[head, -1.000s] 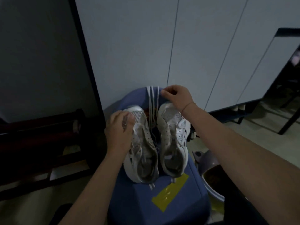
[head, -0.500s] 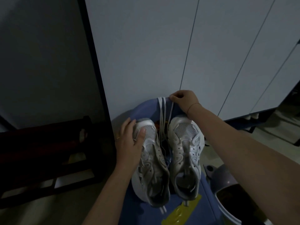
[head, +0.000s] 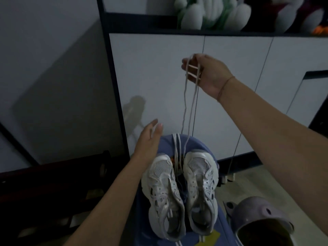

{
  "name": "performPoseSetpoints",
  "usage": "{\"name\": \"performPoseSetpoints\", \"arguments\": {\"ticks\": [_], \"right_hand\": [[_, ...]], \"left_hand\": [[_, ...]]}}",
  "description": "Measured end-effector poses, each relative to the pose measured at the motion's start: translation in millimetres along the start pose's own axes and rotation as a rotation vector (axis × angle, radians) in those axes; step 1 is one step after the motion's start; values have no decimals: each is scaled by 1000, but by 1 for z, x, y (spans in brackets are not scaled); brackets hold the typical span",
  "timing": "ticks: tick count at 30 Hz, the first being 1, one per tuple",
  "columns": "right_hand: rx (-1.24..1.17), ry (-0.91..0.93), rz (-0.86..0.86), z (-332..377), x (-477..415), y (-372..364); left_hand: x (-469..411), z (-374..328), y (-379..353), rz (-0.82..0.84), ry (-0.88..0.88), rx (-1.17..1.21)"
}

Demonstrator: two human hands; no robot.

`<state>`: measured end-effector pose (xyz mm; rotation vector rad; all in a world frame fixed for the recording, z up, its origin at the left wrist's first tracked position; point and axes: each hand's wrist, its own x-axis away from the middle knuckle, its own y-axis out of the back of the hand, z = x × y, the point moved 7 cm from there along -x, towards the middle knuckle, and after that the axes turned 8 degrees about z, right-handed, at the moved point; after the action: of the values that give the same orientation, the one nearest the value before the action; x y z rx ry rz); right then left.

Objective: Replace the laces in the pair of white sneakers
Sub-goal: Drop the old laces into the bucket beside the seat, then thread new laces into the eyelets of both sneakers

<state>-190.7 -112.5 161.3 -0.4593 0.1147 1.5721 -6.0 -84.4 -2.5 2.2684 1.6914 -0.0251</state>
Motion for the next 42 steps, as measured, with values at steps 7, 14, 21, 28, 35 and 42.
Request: {"name": "performPoseSetpoints", "arguments": {"ticks": [7,14,21,28,35,42], "right_hand": [[-154,109,96,95,15,-38],[-281,145,94,141,34,-40],[-574,158,130,162,51,-42],[-484,144,121,169,68,-4],[106,-352,71,5,132,27],[273,-435,206,-115,195,-15]], "left_hand": [[-16,-107,-13,115,-149,42],[-7,-109,-44,270,-148,-28],[-6,-116,-66,333,-188,-32],[9,-85,-48,300,-97,94],[33,-55,-31,243,61,289],[67,-29,-58,287,123,178]]}}
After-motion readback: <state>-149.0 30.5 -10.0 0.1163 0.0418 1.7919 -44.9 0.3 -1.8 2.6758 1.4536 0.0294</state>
